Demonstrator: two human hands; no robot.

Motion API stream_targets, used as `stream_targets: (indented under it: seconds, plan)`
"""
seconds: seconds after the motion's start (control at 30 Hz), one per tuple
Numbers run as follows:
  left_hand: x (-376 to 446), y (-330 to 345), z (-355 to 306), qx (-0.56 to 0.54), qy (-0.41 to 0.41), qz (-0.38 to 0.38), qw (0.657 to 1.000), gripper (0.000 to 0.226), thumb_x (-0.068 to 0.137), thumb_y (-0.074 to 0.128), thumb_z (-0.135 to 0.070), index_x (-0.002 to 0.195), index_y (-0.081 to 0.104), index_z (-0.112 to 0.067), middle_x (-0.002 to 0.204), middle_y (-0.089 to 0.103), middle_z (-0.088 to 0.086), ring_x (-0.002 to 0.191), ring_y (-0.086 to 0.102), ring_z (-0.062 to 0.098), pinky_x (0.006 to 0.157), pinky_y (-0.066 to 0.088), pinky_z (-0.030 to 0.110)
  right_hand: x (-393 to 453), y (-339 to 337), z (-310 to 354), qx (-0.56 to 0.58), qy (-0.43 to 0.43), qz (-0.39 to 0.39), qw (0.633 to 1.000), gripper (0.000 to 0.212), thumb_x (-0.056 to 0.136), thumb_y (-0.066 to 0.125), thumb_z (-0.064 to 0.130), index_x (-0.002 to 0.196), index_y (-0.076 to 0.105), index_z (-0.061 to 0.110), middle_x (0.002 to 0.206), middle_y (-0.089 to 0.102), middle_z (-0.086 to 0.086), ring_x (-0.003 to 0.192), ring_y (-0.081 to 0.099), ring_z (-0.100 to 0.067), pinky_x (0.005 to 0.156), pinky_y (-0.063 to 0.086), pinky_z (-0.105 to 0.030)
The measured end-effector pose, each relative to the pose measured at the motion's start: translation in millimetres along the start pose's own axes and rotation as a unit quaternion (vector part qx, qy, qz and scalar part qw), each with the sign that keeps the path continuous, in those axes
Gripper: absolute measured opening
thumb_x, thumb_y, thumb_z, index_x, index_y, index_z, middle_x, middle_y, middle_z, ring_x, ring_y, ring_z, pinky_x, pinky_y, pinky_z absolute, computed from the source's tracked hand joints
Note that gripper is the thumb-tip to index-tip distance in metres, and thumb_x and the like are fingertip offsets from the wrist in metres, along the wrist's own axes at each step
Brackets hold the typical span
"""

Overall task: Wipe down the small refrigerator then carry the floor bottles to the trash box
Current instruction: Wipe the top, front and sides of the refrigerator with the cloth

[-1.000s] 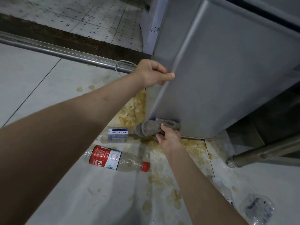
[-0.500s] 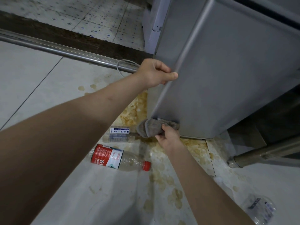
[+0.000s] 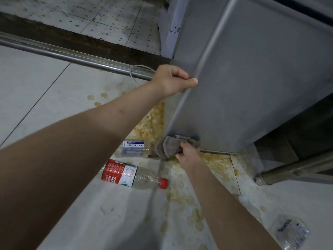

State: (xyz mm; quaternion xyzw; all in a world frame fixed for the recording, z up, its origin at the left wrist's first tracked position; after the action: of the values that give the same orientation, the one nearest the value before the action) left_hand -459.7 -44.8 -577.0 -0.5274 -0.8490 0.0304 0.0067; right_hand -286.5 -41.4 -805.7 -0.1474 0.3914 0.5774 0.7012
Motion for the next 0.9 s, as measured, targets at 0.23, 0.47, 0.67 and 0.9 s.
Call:
stream_targets:
  seconds: [0.23, 0.47, 0.67, 0.9]
  plan:
    - [0.0, -1.1, -1.6, 0.009, 0.001, 0.001, 1.000, 0.016, 0.077, 0.075, -0.015, 0.082, 0.061, -0.009, 0.073, 0.059, 0.001, 0.061, 0.057, 0.006, 0.043, 0.040, 0.005, -20.1, 18.3, 16.6, -0.020, -0.023, 0.056, 0.998, 0.057, 0.089, 0.049, -0.011, 0.136, 0.035, 0.018, 0.138, 0.043, -0.016, 0.123, 0.047, -0.038, 0.092, 0.045, -0.054]
    - [4.8, -0.6, -0.2, 0.014, 0.015, -0.005, 1.000, 0.017, 0.075, 0.077, -0.014, 0.074, 0.060, -0.012, 0.080, 0.063, 0.009, 0.068, 0.061, 0.014, 0.067, 0.057, 0.019, -8.1, 5.5, 15.2, -0.054, -0.068, -0.001, 0.996, 0.062, 0.086, 0.057, -0.008, 0.138, 0.037, 0.019, 0.141, 0.045, -0.009, 0.123, 0.049, -0.032, 0.095, 0.046, -0.053]
    - [6.9, -0.6, 3.3, 0.002, 0.015, -0.011, 1.000, 0.018, 0.074, 0.078, -0.014, 0.073, 0.060, -0.011, 0.070, 0.059, 0.004, 0.064, 0.058, 0.014, 0.073, 0.055, 0.024, 9.3, -7.8, 16.1, -0.127, -0.124, -0.041, 0.983, 0.048, 0.086, 0.059, -0.005, 0.123, 0.046, 0.020, 0.133, 0.051, -0.011, 0.117, 0.053, -0.033, 0.094, 0.048, -0.051]
    - [6.8, -0.6, 4.2, -0.011, 0.018, -0.019, 1.000, 0.020, 0.074, 0.078, -0.012, 0.071, 0.058, -0.012, 0.068, 0.058, 0.004, 0.063, 0.057, 0.014, 0.073, 0.054, 0.025, 9.8, -12.7, 27.8, -0.247, -0.181, -0.041, 0.951, 0.040, 0.083, 0.060, 0.000, 0.118, 0.045, 0.011, 0.105, 0.055, -0.011, 0.102, 0.060, -0.031, 0.092, 0.050, -0.040]
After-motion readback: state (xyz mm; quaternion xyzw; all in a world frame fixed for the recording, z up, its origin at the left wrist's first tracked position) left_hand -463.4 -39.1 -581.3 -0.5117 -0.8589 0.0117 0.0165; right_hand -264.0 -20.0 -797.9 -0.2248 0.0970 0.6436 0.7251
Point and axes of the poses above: each hand's wrist, its own x-axis towards the middle knuckle, its own y-axis out of the palm, z = x × y, the point moved 10 cm from there along x, towards the middle knuckle
